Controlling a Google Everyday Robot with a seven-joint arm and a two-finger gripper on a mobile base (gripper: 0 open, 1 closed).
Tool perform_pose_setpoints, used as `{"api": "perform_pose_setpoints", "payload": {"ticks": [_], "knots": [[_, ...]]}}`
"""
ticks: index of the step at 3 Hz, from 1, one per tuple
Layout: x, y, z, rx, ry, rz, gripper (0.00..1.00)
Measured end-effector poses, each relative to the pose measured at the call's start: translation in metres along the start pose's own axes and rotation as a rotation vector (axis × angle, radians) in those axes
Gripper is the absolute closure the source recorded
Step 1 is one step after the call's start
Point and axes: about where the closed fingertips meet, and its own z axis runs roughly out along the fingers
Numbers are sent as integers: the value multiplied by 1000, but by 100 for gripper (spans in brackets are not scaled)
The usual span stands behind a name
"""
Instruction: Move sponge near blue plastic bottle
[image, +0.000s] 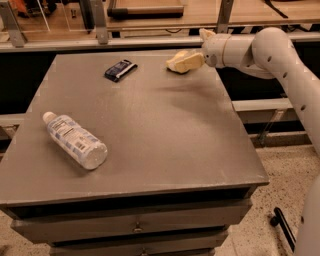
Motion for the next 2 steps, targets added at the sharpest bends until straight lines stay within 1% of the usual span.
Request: {"api": "perform_pose_setpoints", "payload": {"ticks": [1, 2], "knots": [[11, 4, 9, -13, 19, 27, 0], [22, 4, 14, -6, 54, 38, 0]]}}
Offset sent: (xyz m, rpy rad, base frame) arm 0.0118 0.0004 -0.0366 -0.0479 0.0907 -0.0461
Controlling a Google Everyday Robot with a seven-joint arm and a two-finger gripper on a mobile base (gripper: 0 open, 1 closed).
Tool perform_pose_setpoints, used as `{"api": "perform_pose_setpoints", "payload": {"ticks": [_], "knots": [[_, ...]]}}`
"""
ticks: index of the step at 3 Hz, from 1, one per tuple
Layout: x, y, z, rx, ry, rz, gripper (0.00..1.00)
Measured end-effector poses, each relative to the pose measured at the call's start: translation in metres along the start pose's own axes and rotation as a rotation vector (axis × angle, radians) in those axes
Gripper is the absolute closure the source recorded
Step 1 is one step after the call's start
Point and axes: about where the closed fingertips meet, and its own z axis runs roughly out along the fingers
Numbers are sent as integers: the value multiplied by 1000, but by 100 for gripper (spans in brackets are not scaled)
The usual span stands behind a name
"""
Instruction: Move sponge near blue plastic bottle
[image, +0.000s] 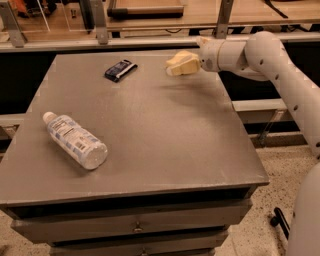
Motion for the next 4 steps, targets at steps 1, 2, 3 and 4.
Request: {"api": "perform_pose_setpoints", "payload": {"ticks": [1, 2, 3, 4], "knots": [[15, -8, 11, 30, 38, 32, 0], [24, -13, 16, 40, 51, 63, 0], [29, -18, 22, 46, 46, 114, 0], [33, -25, 24, 67, 44, 150, 0]]}}
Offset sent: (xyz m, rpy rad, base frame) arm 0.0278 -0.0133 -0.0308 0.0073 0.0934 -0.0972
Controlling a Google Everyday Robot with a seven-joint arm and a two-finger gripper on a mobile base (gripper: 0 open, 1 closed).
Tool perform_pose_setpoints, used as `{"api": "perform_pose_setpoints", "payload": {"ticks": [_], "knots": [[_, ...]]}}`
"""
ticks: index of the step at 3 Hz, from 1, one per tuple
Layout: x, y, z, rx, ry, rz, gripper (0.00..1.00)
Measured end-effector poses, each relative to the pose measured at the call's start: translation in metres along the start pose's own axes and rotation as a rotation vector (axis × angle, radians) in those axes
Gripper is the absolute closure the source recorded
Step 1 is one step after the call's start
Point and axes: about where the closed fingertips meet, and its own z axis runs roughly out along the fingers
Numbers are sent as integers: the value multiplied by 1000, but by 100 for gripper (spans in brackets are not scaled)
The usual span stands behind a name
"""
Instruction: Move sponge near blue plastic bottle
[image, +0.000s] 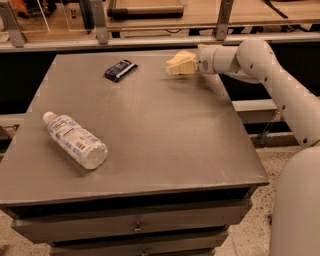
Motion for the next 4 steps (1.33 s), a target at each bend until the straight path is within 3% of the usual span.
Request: {"api": "perform_pose_setpoints", "payload": {"ticks": [2, 3, 4], "knots": [[4, -8, 1, 21, 5, 14, 0], [7, -11, 2, 23, 11, 13, 16], [9, -12, 2, 19, 15, 9, 39]]}}
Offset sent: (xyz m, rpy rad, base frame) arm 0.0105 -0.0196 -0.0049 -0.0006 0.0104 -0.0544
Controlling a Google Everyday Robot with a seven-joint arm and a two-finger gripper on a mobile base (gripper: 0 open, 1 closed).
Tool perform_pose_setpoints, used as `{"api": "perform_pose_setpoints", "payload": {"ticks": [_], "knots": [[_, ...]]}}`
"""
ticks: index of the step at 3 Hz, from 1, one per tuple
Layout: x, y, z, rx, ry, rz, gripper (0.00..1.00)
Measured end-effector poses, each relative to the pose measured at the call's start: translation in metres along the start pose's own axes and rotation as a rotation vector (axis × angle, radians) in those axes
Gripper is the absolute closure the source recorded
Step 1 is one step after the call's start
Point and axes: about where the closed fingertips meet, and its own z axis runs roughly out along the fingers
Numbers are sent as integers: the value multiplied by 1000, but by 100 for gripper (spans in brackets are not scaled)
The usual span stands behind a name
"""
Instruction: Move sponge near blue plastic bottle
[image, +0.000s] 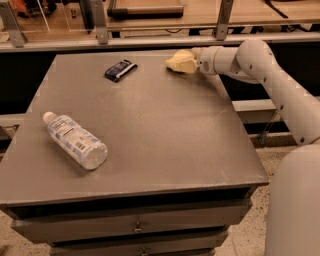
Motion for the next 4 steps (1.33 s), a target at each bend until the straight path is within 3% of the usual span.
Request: {"api": "perform_pose_setpoints", "payload": {"ticks": [3, 4], "knots": [[-9, 7, -1, -57, -35, 1, 100], [-28, 8, -14, -81, -98, 3, 100]]}}
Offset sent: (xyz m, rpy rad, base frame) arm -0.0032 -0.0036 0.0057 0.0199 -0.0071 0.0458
